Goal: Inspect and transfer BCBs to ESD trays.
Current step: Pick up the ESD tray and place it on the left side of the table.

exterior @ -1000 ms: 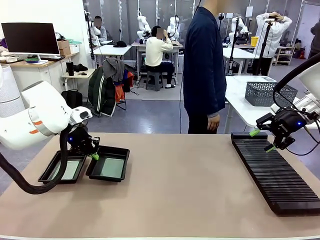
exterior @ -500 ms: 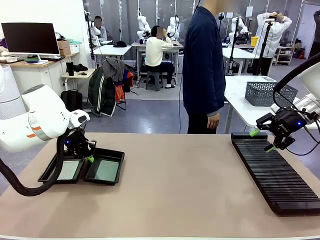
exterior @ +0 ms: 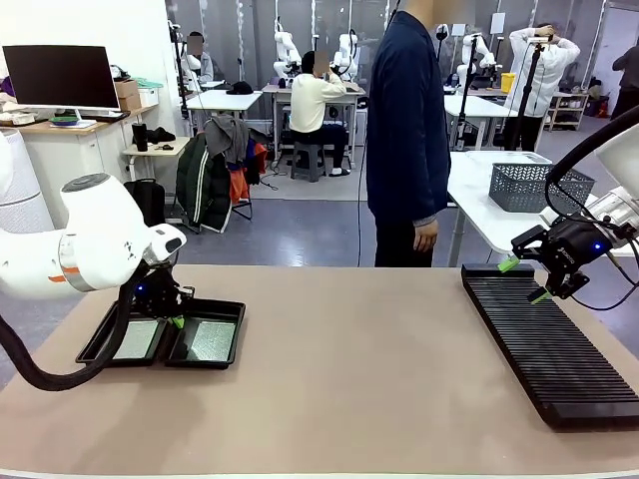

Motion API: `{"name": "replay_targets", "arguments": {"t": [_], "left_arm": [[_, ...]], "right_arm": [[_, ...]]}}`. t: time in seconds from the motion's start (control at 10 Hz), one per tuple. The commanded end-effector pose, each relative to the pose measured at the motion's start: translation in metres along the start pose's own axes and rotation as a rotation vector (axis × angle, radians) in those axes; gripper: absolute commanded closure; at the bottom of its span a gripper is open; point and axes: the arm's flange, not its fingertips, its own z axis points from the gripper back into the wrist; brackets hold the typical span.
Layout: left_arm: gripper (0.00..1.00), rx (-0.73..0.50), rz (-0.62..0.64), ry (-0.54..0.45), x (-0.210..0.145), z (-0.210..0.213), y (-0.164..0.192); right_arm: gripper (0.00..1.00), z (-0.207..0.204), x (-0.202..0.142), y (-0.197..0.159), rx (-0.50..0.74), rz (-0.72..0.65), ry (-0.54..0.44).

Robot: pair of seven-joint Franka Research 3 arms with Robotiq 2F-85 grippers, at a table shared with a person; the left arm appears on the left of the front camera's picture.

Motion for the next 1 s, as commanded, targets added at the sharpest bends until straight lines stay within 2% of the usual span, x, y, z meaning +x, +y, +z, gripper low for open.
{"name": "replay_targets", "arguments": {"t": [0.0,0.5,0.6,0.7,0.8,0.9], "left_arm": [[0.97,0.108,0.004,-0.026,-0.004,0.002,-0.012],[0.97,0.226,-0.024,-0.012,-0.004,-0.001,-0.033],[0.93,0.237,-0.024,0.002,-0.003,-0.002,-0.036],[0.78,0.24,-0.029,0.004,-0.003,-0.001,-0.038],[0.74,0.253,-0.032,0.009,-0.002,0.0,-0.04],[0.59,0.267,-0.033,0.01,0.0,0.001,-0.042]], "right_arm": [[0.0,-0.001,-0.002,0.002,-0.01,-0.021,-0.02],[0.0,-0.001,-0.002,0.002,-0.01,-0.021,-0.02],[0.0,-0.001,-0.002,0.002,-0.01,-0.021,-0.02],[0.0,-0.001,-0.002,0.002,-0.01,-0.021,-0.02],[0.0,-0.001,-0.002,0.002,-0.01,-0.021,-0.02],[0.0,-0.001,-0.002,0.002,-0.01,-0.021,-0.02]]}}
